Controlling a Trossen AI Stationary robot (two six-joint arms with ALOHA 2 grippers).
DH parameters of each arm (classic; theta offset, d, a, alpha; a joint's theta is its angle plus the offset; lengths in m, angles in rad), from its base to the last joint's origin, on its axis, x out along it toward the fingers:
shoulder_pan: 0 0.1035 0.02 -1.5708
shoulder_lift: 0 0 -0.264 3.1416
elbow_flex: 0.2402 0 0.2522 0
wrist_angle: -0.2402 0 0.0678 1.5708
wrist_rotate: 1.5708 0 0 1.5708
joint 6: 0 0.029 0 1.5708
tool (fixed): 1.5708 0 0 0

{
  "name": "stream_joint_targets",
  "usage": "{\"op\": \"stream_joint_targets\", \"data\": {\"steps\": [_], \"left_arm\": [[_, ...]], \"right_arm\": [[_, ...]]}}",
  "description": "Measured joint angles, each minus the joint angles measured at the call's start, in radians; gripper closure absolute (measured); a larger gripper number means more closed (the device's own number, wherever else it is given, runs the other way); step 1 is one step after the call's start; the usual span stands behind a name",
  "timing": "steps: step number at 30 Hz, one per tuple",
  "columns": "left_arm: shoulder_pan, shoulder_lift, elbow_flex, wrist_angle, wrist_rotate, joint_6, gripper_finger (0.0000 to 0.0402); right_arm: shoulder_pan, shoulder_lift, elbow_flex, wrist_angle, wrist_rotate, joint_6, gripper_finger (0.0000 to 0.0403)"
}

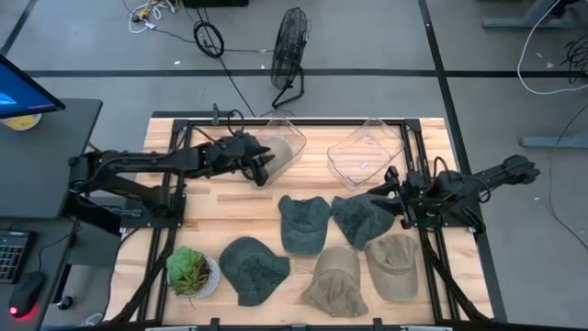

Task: Pick & Place hat
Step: Put the left brown cap into the left transparent bin

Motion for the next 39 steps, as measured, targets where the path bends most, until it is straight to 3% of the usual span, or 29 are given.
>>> {"op": "stream_joint_targets", "data": {"steps": [2,7,11,17,28,34,39], "left_arm": [[-0.026,-0.003,0.001,0.059,0.006,0.025,0.0271],[-0.111,-0.015,0.001,0.138,0.136,0.081,0.0271],[-0.179,-0.041,0.002,0.149,0.146,0.113,0.0271],[-0.232,-0.056,0.000,0.116,0.142,0.119,0.0271],[-0.411,-0.055,0.000,0.020,0.168,0.128,0.0271],[-0.530,-0.044,0.000,0.013,0.176,0.138,0.0271],[-0.555,-0.044,0.001,0.019,0.141,0.135,0.0271]], "right_arm": [[0.002,0.112,0.067,-0.021,-0.056,0.015,0.0246],[0.036,0.427,0.242,-0.132,-0.121,0.061,0.0246],[0.073,0.663,0.376,-0.265,-0.143,0.069,0.0246],[0.124,0.904,0.521,-0.372,-0.160,0.082,0.0246],[0.194,1.076,0.565,-0.417,-0.210,0.293,0.0246],[0.258,1.102,0.566,-0.416,-0.189,0.279,0.0246],[0.299,1.150,0.565,-0.428,-0.116,0.225,0.0246]]}}
